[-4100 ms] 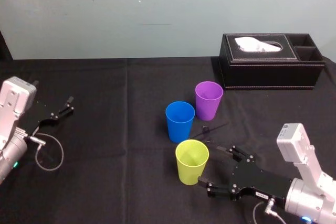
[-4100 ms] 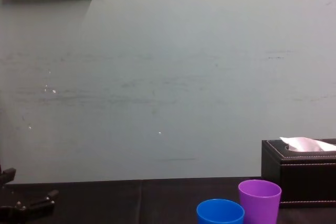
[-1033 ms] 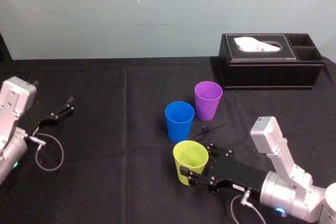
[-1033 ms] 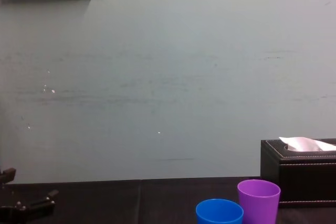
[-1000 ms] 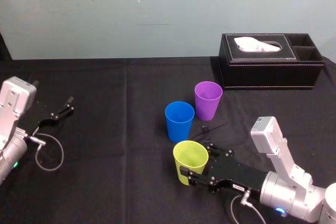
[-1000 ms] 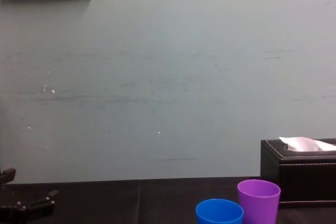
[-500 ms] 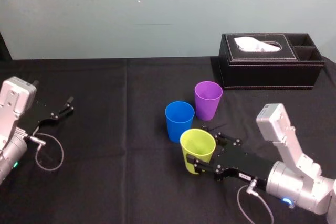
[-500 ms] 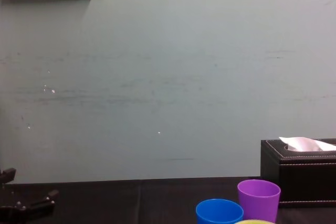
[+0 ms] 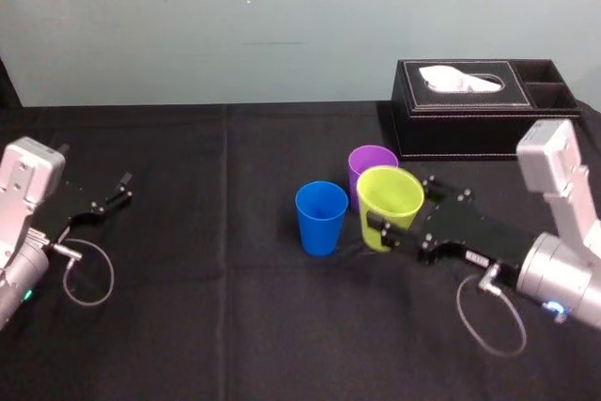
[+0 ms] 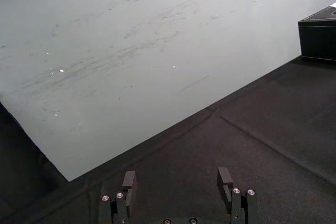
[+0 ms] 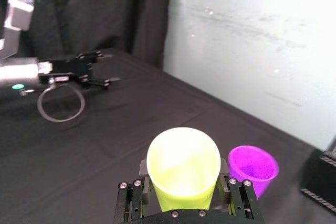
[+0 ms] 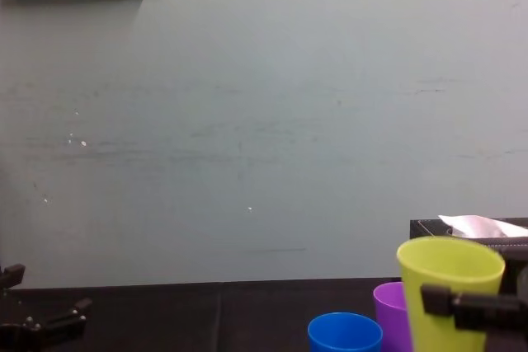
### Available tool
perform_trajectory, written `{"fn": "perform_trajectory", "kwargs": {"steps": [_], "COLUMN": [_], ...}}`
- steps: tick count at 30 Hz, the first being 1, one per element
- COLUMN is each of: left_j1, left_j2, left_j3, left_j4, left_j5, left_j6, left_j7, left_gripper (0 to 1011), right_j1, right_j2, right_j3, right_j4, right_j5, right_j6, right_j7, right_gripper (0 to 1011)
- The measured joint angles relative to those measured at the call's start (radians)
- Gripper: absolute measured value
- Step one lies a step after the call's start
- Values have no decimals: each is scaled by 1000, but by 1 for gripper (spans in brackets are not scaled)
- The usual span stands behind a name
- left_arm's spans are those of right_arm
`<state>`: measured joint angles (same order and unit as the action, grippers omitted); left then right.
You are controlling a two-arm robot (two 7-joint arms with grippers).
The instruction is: Stack the three plastic cups sequentially using one hand.
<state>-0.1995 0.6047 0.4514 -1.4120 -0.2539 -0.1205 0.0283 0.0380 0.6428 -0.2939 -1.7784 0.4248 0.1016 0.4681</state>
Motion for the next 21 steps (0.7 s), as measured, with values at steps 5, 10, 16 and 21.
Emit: {"fn": "perform_trajectory", "kwargs": {"steps": [5,10,16,21], "left_j1": [0,0,0,0], "left_j2": [0,0,0,0], "left_j3": [0,0,0,0], "left_j4": [0,0,0,0], "left_j5": [0,0,0,0], "left_j6": [0,0,0,0], "left_j7": [0,0,0,0], "left_gripper": [1010,1010,1010,1010], "right_j1": [37,85,156,205], "right_j2": [3,-7,-30,-55], "right_j3": [18,20,2,-15], "right_j4": [10,38,92,150], "right_j5": [8,10,-6,-24], "right_j6": [28,53,75,83], "right_j7": [-13,-22,-34,-41], "right_gripper": [738,738,738,738]}}
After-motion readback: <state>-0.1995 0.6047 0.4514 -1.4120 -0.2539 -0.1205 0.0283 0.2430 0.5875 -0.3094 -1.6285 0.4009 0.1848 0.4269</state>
